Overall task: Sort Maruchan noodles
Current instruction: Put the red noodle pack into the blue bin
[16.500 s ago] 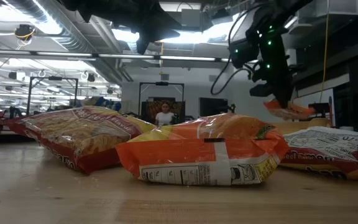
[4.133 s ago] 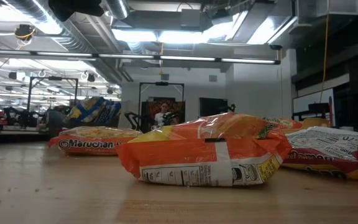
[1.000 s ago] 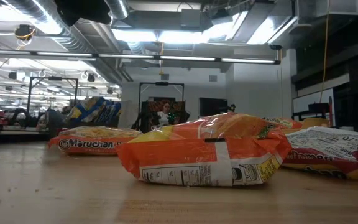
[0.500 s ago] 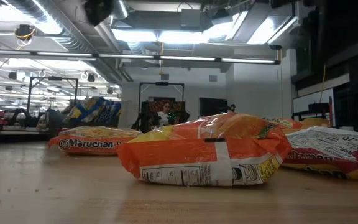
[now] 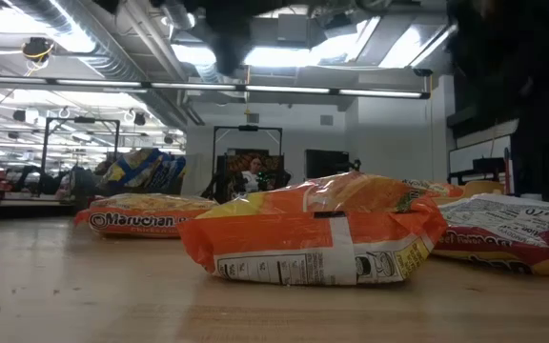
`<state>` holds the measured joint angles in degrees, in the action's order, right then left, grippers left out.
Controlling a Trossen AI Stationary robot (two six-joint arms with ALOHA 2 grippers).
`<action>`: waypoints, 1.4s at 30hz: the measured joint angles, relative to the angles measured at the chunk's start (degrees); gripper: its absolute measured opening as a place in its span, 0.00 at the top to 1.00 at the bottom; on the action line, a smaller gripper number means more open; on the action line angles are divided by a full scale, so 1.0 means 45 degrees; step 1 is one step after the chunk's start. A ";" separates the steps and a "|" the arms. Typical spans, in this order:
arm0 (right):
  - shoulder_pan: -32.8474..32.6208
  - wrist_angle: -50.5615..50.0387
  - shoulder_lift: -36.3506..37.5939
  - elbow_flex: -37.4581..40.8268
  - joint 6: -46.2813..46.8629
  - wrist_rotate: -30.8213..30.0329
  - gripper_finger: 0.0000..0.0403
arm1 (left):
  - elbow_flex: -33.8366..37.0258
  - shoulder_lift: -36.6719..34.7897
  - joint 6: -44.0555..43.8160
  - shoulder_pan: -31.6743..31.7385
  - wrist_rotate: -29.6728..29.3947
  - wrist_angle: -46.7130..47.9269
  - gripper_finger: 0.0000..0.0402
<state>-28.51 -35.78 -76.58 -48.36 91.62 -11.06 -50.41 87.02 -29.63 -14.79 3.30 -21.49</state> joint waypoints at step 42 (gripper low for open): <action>-0.0005 0.4841 -0.1115 0.2885 0.1328 -0.0389 0.42 | -0.4090 0.7495 0.1618 0.1396 0.0625 0.1508 0.75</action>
<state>-28.53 -13.99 -81.60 -35.38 97.60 -12.80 -68.82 120.75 -22.35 -8.51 6.11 -14.70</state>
